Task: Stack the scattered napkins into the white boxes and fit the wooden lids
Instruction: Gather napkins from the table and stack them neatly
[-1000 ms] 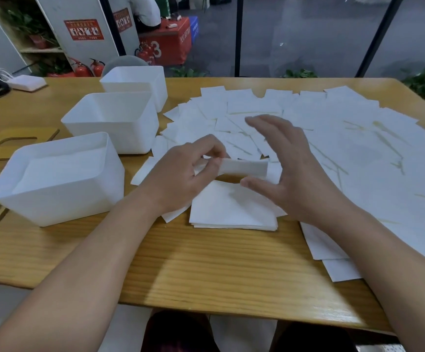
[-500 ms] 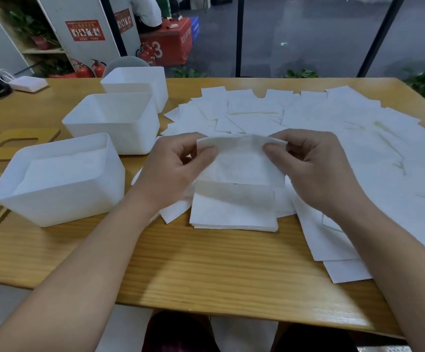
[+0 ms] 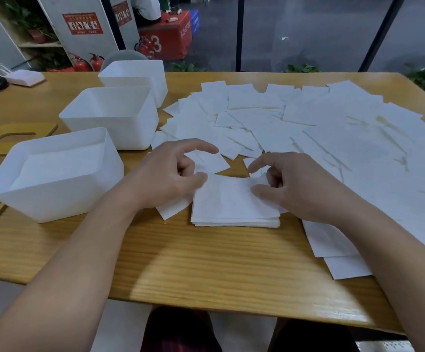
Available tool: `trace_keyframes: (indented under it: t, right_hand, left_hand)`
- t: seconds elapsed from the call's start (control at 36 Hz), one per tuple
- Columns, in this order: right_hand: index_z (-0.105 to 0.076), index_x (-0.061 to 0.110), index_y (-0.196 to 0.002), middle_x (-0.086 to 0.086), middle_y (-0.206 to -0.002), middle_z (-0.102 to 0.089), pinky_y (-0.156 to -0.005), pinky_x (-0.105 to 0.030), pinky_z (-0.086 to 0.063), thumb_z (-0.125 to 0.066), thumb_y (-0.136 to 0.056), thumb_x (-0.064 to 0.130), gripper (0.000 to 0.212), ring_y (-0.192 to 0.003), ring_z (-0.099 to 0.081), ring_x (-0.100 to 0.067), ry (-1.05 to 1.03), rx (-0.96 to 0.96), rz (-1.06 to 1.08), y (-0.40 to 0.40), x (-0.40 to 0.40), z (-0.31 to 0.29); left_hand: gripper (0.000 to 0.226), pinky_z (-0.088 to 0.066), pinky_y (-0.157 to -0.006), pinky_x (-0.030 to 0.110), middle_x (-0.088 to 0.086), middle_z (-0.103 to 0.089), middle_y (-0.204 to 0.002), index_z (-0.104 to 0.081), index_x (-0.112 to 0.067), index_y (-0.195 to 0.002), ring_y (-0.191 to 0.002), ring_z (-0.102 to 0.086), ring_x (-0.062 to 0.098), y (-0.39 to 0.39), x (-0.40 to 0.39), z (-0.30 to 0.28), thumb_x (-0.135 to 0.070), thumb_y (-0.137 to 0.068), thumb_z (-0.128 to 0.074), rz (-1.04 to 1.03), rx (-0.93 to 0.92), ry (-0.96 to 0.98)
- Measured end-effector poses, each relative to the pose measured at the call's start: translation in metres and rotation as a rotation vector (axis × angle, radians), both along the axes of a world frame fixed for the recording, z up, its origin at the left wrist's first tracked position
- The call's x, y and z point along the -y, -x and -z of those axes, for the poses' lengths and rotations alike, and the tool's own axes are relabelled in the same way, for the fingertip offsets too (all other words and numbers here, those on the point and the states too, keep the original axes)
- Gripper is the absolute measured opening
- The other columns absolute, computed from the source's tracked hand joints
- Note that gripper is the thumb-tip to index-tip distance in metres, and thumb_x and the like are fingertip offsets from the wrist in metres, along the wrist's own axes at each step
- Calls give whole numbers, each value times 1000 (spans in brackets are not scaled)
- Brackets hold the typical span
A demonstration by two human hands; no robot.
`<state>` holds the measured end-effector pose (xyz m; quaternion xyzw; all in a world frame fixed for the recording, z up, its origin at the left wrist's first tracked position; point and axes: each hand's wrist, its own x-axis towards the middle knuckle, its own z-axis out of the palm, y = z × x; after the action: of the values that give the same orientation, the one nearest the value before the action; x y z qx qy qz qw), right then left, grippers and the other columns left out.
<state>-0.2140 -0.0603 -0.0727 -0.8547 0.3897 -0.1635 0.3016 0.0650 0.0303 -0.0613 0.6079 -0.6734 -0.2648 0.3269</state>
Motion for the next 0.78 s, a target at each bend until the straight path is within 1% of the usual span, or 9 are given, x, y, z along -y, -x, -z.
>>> trace_keyframes:
  t: [0.06, 0.11, 0.17, 0.22, 0.31, 0.39, 0.56, 0.69, 0.78]
  right_hand:
    - [-72, 40, -113, 13, -73, -60, -63, -27, -46, -83, -91, 38, 25, -62, -55, -5, 22, 4, 11, 0, 1, 0]
    - [-73, 41, -111, 15, -88, -63, -67, -24, -44, -85, -87, 45, 27, -73, -57, -3, 80, 6, 37, 0, 2, 1]
    - [-73, 43, -113, 19, -104, -62, -69, -21, -41, -83, -86, 51, 29, -85, -57, -1, 152, 5, 33, -1, 2, 1]
    - [-73, 44, -115, 23, -115, -60, -73, -18, -40, -80, -88, 56, 31, -96, -58, 1, 170, 2, -1, -2, 2, 1]
    - [-74, 42, -115, 25, -117, -62, -80, -18, -44, -80, -89, 58, 32, -105, -57, 2, 138, -32, -79, -5, -3, 1]
    - [-76, 39, -113, 23, -112, -64, -88, -20, -47, -82, -88, 54, 30, -108, -56, 1, 137, -41, -124, -7, -7, 2]
    - [-76, 38, -111, 21, -104, -66, -86, -15, -43, -86, -86, 50, 29, -105, -56, 0, 100, -30, -142, -5, -5, -2]
    - [-76, 38, -111, 22, -104, -66, -84, -11, -43, -88, -86, 48, 29, -105, -56, 1, 87, -31, -150, -5, -6, -3]
    - [-76, 38, -110, 22, -105, -66, -86, -13, -44, -87, -86, 48, 29, -105, -56, 1, 84, -32, -147, -5, -6, -3]
  left_hand:
    - [50, -41, -65, 16, 0, -49, -61, -69, -38, -132, -58, -43, 15, -8, 0, -1, -2, -97, -65, 4, -4, 11]
    - [53, -44, -70, 27, 0, -59, -75, -71, -40, -130, -66, -47, 15, -16, 0, -2, -1, -95, -63, 32, 15, -12]
    - [56, -45, -76, 32, -4, -64, -94, -72, -44, -130, -75, -49, 16, -24, -1, -2, -3, -92, -64, 59, 45, -72]
    - [58, -46, -79, 31, -10, -62, -107, -68, -49, -133, -87, -53, 15, -27, -2, 0, -14, -87, -70, 82, 105, -121]
    - [61, -48, -90, 31, -18, -58, -119, -60, -58, -136, -106, -55, 14, -27, -1, 4, -36, -82, -77, 86, 213, -156]
    - [60, -47, -97, 30, -24, -58, -124, -59, -58, -137, -116, -54, 6, -27, 1, 8, -35, -87, -85, 79, 244, -154]
    - [37, -41, -83, 10, -24, -67, -113, -72, -46, -122, -111, -61, 1, -27, 4, 12, -27, -92, -82, 14, 237, -37]
    - [21, -54, -89, 29, -20, -75, -109, -77, -45, -113, -105, -68, 6, -29, 7, 14, -30, -98, -75, -61, 172, 37]
    - [15, -53, -83, 29, -22, -74, -103, -78, -47, -110, -92, -67, 3, -28, 8, 15, -36, -100, -74, -121, 167, 55]
